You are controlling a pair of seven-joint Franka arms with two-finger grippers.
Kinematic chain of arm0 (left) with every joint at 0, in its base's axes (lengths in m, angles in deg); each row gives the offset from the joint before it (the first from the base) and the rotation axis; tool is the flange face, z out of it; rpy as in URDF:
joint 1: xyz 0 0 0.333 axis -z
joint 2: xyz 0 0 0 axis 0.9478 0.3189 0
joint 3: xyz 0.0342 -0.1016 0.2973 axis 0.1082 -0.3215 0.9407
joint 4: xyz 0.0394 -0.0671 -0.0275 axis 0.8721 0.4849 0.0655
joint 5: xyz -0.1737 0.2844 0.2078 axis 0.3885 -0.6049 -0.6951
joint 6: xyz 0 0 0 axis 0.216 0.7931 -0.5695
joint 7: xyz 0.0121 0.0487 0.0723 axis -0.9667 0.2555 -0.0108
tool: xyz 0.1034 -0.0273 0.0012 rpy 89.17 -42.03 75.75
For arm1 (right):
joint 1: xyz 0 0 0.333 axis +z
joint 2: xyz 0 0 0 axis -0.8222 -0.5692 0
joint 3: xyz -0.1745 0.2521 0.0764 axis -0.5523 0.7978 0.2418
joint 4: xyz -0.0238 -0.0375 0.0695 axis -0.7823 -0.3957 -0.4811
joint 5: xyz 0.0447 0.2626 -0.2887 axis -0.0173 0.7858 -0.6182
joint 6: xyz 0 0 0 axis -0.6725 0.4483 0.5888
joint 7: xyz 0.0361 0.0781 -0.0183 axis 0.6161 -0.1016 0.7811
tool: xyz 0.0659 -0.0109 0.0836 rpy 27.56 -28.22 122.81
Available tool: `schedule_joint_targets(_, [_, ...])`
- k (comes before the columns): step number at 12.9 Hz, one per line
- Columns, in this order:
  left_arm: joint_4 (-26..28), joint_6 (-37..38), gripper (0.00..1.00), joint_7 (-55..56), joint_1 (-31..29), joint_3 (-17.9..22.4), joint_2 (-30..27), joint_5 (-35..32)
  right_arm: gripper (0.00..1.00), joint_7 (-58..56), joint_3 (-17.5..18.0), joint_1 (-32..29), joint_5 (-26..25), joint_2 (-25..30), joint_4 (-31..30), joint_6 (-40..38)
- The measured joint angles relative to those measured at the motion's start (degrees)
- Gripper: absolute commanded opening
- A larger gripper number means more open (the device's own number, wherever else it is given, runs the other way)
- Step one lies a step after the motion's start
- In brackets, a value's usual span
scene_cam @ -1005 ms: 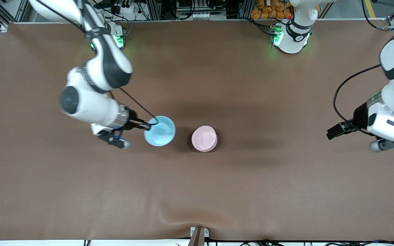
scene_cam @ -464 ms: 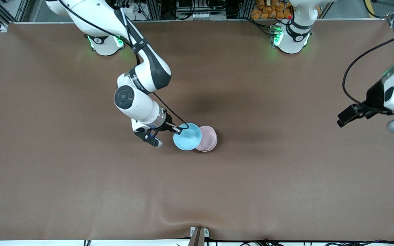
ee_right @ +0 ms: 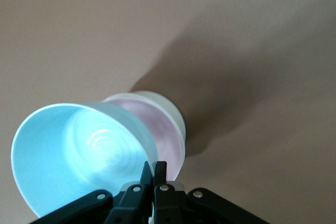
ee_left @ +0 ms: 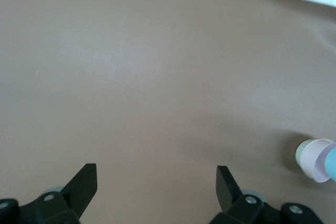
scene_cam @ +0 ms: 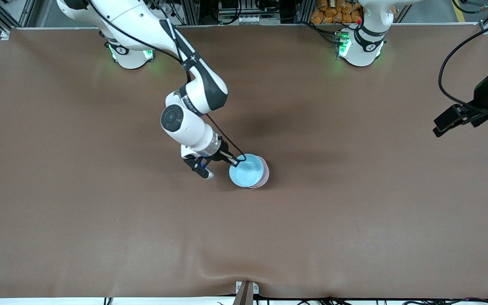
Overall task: Stack pink and blue bowls on white bowl
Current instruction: 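Lower the blue bowl with the right gripper into the pink bowl, then open the right gripper and withdraw it from the stacked bowls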
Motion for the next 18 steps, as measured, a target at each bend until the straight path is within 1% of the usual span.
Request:
schedule_joint_targets(1, [0.0, 1.03, 1.0, -0.65, 0.87, 1.54, -0.4, 0.1, 0.0, 0.51, 0.0, 0.61, 0.63, -0.26, 0.0, 0.44])
schedule_joint_targets(3, [0.01, 2.3, 1.0, -1.32, 1.11, 2.63, -1.04, 0.62, 0.0, 1.68, -0.01, 1.0, 0.85, -0.44, 0.0, 0.53])
schedule_joint_targets(10, [0.43, 2.61, 1.0, -1.46, 1.22, 2.65, -1.17, 1.13, 0.0, 1.94, -0.21, 1.01, 1.11, -1.63, -0.12, 0.52])
schedule_joint_targets(11, [0.44, 2.66, 1.0, -1.46, 1.24, 2.63, -1.17, 1.14, 0.23, 1.94, -0.21, 1.04, 1.12, -1.86, -0.12, 0.52])
schedule_joint_targets(12, [0.47, 2.7, 1.0, -1.46, 1.26, 2.62, -1.17, 1.16, 0.5, 1.94, -0.21, 1.08, 1.12, -1.95, -0.12, 0.52])
schedule_joint_targets(13, [0.52, 2.72, 1.0, -1.46, 1.27, 2.62, -1.17, 1.16, 1.0, 1.93, -0.21, 1.08, 1.12, -1.94, -0.09, 0.53])
schedule_joint_targets(18, [0.57, 2.73, 1.0, -1.46, 1.25, 2.72, -1.17, 1.16, 1.0, 1.91, -0.33, 1.16, 1.11, -1.84, 0.62, 0.79])
